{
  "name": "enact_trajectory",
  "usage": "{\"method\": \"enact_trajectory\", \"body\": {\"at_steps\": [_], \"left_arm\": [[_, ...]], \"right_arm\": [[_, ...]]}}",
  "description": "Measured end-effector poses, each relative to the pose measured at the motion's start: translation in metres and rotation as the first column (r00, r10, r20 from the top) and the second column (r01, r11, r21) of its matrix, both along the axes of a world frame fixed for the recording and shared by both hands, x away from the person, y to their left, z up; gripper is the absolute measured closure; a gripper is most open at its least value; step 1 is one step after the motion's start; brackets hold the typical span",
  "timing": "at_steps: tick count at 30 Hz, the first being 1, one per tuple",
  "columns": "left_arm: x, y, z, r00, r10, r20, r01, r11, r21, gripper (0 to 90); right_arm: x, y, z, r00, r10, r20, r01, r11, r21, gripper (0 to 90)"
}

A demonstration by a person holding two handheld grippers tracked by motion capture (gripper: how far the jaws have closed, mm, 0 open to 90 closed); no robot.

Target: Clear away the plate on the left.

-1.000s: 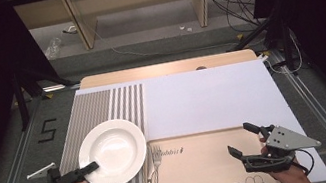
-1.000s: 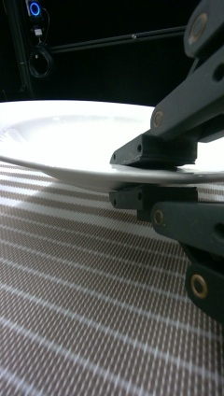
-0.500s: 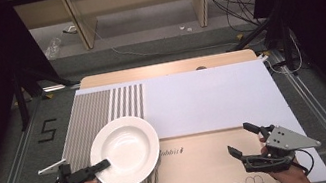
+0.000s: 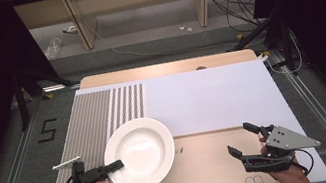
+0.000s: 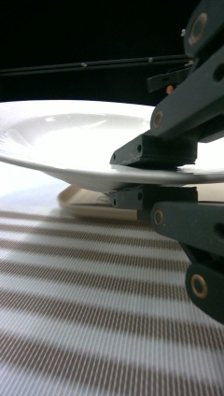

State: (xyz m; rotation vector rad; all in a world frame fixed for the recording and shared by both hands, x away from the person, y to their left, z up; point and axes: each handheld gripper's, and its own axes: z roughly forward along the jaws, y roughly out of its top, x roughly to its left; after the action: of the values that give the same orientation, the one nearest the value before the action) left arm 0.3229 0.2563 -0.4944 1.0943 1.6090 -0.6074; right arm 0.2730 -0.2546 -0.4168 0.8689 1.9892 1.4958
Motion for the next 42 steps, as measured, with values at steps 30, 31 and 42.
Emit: {"method": "enact_trajectory", "body": {"at_steps": [30, 31, 42], "left_arm": [[0.013, -0.086, 0.0, 0.9696, -0.244, -0.011, 0.245, 0.969, 0.036, 81.1], [0.013, -0.09, 0.0, 0.9681, -0.25, -0.009, 0.251, 0.9673, 0.04, 81.0], [0.01, -0.108, -0.001, 0.9495, -0.314, 0.001, 0.313, 0.9471, 0.071, 80.9]], "right_arm": [[0.001, -0.002, 0.0, 1.0, -0.005, 0.001, 0.005, 1.0, 0.009, 16.2], [0.001, -0.002, 0.0, 1.0, -0.005, 0.001, 0.005, 1.0, 0.009, 16.2], [0.0, -0.005, 0.002, 0.9999, -0.015, 0.007, 0.015, 1.0, 0.011, 16.2]]}}
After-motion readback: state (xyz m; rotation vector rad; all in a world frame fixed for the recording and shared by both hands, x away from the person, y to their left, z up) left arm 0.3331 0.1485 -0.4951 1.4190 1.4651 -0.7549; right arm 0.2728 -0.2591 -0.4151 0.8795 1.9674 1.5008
